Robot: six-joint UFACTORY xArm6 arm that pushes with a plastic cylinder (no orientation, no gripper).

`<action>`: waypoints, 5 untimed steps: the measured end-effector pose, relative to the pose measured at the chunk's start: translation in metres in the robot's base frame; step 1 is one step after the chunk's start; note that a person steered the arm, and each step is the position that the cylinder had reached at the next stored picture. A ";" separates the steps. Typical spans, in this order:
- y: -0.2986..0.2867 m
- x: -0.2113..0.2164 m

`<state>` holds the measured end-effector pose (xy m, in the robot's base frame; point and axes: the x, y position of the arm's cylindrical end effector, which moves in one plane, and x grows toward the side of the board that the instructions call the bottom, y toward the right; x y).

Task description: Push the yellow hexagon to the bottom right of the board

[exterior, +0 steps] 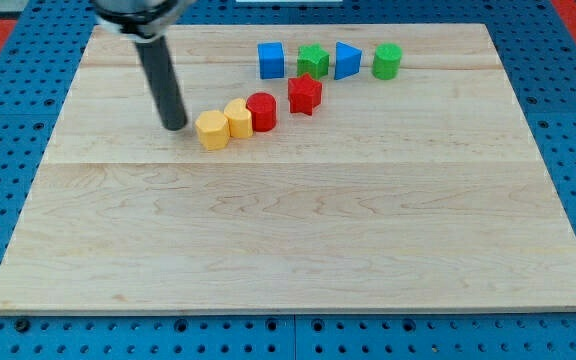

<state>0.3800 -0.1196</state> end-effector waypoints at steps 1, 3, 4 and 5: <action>0.044 0.003; 0.055 0.042; 0.000 0.042; 0.023 0.050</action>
<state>0.4298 -0.0964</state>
